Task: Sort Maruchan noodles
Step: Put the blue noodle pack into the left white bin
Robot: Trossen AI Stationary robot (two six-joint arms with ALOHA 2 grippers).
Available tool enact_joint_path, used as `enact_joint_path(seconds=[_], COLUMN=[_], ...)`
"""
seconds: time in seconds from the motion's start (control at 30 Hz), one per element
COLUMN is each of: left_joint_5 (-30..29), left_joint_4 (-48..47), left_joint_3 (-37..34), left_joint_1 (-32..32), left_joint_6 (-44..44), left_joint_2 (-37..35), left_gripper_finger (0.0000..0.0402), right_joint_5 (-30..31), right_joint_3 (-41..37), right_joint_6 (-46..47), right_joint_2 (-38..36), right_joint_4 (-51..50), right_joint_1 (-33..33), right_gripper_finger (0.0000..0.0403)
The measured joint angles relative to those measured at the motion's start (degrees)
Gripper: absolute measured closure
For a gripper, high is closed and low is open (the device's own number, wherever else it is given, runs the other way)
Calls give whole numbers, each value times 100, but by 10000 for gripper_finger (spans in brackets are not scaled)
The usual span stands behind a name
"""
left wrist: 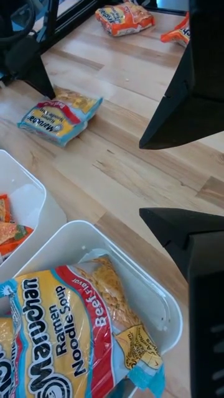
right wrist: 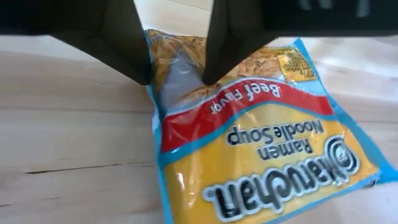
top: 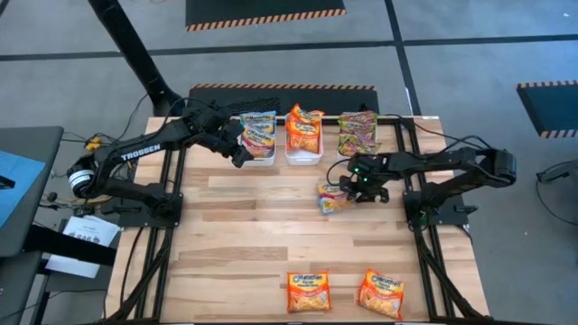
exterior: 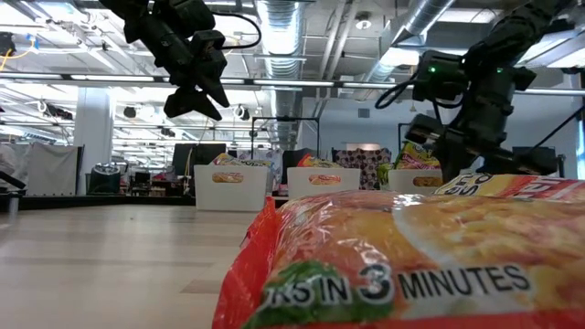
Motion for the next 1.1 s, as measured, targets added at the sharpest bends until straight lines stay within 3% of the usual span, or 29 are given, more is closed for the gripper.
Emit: enact_joint_path(seconds=[0.37,0.73,1.1], left_joint_5=[0,0,2], left_joint_4=[2,0,2], left_joint_3=[0,0,0], left_joint_1=[0,0,0], left_joint_6=[-11,-26,-70], left_joint_2=[0,0,0], left_gripper_finger=[253,253,253], right_joint_5=[188,589,1033], right_joint_3=[-7,716,1386], right_joint_6=[-119,-730,-758], right_joint_2=[8,31,15], right_joint_4=[305,-1,-12], right_joint_1=[98,606,1231], right_gripper_finger=[392,402,402])
